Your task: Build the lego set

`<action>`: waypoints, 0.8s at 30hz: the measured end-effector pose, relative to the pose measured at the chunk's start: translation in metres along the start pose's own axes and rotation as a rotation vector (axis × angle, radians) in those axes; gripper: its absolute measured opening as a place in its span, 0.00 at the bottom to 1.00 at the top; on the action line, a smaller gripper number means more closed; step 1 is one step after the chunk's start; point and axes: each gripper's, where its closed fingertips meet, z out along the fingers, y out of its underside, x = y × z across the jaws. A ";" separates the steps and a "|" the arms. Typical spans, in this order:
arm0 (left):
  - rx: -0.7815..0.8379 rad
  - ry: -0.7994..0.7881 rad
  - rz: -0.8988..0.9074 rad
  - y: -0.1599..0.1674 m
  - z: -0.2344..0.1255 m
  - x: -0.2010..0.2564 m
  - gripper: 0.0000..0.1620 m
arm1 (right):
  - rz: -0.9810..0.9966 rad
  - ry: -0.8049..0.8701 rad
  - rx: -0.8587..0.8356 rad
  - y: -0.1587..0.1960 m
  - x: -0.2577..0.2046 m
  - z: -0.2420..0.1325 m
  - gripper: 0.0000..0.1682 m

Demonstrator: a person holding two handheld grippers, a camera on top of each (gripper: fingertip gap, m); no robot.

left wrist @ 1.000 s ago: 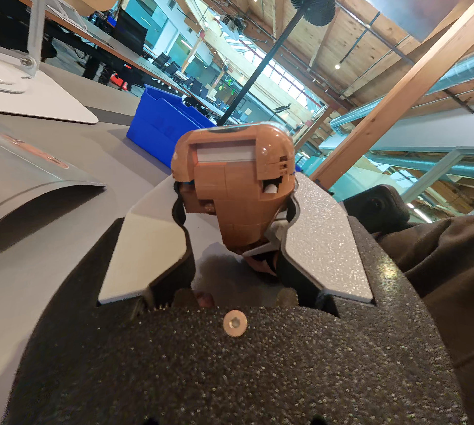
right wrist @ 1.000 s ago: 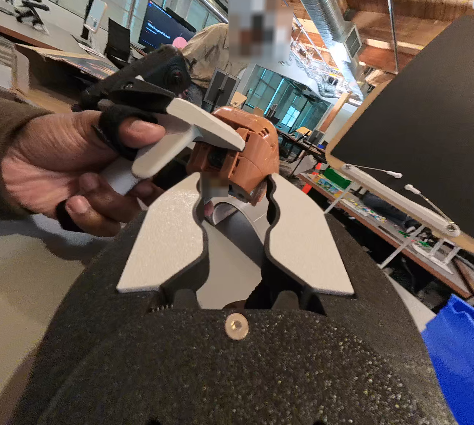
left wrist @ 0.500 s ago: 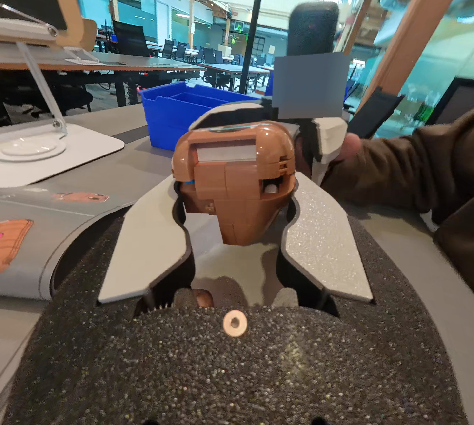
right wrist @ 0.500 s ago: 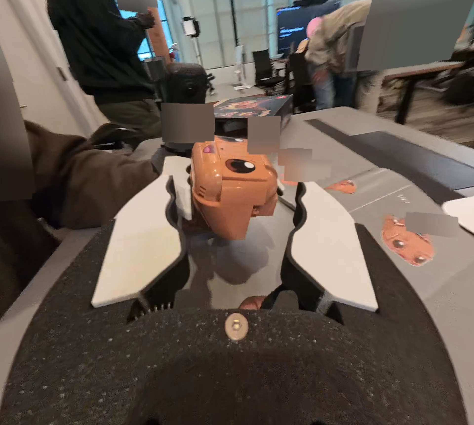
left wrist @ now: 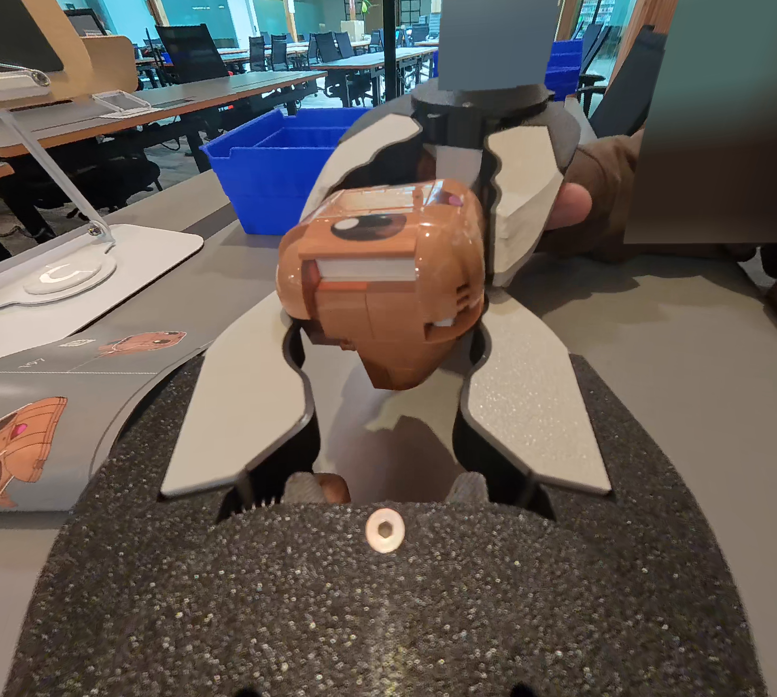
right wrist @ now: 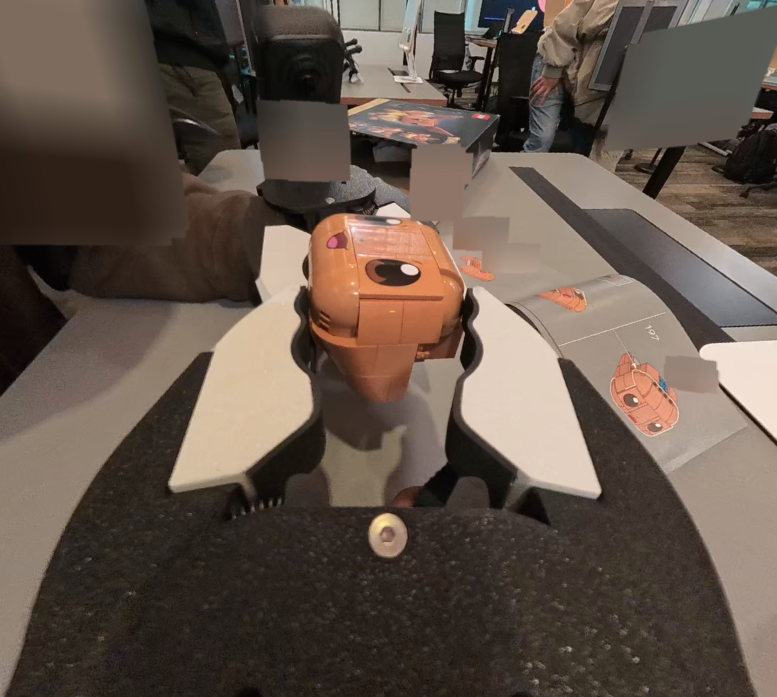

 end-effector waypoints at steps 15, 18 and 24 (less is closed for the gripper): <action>0.042 -0.087 -0.045 -0.005 -0.006 -0.018 0.48 | 0.216 0.086 0.131 0.013 0.017 -0.012 0.44; -0.018 -0.184 0.059 0.001 -0.004 -0.024 0.48 | 0.194 0.129 0.126 0.011 0.018 -0.011 0.45; -0.132 -0.172 0.173 0.017 0.004 -0.015 0.48 | -0.030 0.085 -0.079 0.018 0.015 -0.005 0.51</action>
